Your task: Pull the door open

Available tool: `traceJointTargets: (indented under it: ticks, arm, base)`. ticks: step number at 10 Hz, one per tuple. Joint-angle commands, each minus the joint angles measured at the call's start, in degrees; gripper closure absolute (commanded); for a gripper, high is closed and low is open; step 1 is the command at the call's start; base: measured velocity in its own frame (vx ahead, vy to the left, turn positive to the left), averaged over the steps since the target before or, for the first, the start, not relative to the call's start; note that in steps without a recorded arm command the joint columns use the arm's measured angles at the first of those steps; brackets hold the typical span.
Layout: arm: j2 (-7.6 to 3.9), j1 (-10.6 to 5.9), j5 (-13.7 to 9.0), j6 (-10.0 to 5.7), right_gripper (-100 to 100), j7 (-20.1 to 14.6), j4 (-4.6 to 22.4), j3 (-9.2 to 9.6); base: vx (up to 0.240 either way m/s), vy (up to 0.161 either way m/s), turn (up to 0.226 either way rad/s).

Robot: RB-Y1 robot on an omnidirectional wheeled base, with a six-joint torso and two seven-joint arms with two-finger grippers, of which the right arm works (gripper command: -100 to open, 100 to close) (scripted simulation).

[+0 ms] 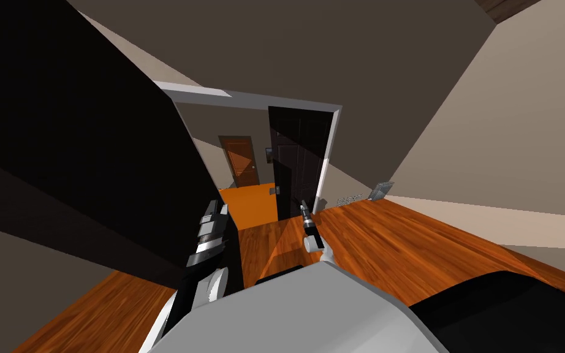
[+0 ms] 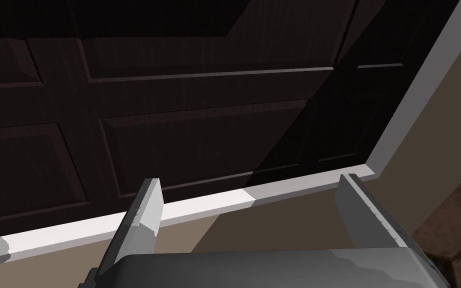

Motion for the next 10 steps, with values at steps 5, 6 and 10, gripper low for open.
traceJointTargets:
  ticks: [5, 6, 10]
  arm:
    - [0.97, -3.25, -2.23, -1.91, -100, 1.33, 8.47, 0.66]
    - [1.15, -3.85, -2.61, -2.26, -100, 1.51, 9.99, 0.76]
    - [2.14, -6.8, -4.48, -3.92, -100, 2.42, 17.31, 1.22]
  base:
    - [0.099, -0.027, 0.04]
    - [0.082, -0.022, 0.062]
    - [0.098, -0.02, 0.052]
